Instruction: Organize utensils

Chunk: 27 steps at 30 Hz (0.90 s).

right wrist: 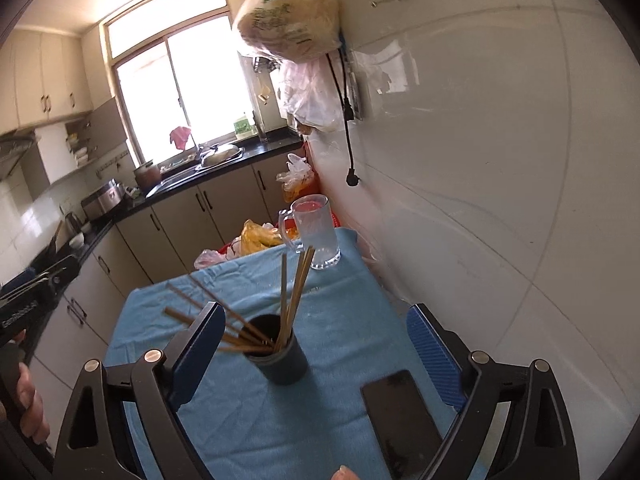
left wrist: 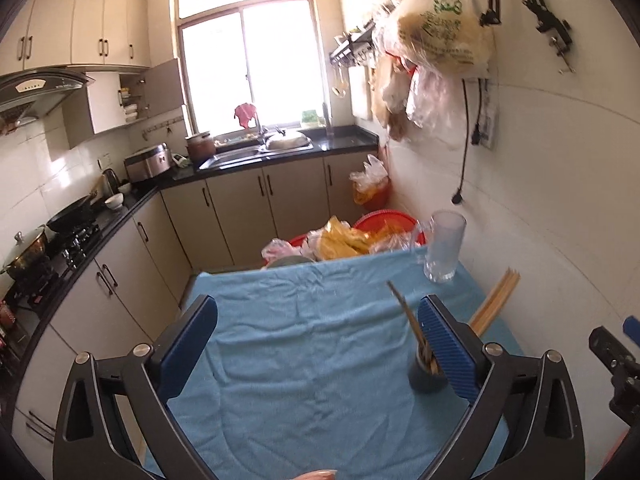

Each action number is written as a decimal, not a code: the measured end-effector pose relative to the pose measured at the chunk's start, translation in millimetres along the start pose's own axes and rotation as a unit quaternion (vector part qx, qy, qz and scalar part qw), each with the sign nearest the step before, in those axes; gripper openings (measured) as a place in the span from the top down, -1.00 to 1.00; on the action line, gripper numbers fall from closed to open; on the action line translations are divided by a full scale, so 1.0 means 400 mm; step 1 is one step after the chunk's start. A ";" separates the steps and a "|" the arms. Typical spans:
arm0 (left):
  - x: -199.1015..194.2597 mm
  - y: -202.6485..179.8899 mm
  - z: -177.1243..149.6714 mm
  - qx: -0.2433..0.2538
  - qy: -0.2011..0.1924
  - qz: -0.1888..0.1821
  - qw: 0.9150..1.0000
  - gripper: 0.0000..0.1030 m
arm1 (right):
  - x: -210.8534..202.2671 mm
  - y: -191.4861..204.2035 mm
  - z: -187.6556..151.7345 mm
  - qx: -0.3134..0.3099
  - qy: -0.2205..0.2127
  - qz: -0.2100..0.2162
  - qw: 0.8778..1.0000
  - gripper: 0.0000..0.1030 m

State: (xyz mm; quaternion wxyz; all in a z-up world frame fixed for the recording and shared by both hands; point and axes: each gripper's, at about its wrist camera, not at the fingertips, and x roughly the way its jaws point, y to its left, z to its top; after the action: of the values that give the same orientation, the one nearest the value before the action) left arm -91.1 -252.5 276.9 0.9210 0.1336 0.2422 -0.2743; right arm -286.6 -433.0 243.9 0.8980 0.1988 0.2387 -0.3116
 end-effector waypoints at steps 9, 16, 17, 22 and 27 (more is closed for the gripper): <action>-0.022 0.030 -0.106 0.001 0.037 -0.029 0.999 -0.94 | -0.094 0.059 -0.081 -0.053 0.009 -0.015 0.998 -0.86; -0.032 0.042 -0.159 0.004 0.060 -0.046 0.997 -0.94 | -0.126 0.077 -0.109 -0.054 0.017 -0.025 0.998 -0.86; -0.036 0.042 -0.164 0.005 0.061 -0.048 0.997 -0.94 | -0.128 0.081 -0.111 -0.055 0.017 -0.026 0.998 -0.86; -0.043 0.042 -0.179 0.011 0.065 -0.053 0.996 -0.94 | -0.140 0.099 -0.125 -0.059 0.022 -0.024 0.998 -0.86; -0.048 0.041 -0.187 0.015 0.068 -0.056 0.996 -0.94 | -0.144 0.098 -0.132 -0.054 0.026 -0.023 0.998 -0.86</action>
State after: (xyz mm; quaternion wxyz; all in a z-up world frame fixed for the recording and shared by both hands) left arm -123.6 -202.6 225.4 0.8835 0.1515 0.3072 -0.3194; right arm -316.8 -351.3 241.4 0.8935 0.1524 0.2827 -0.3140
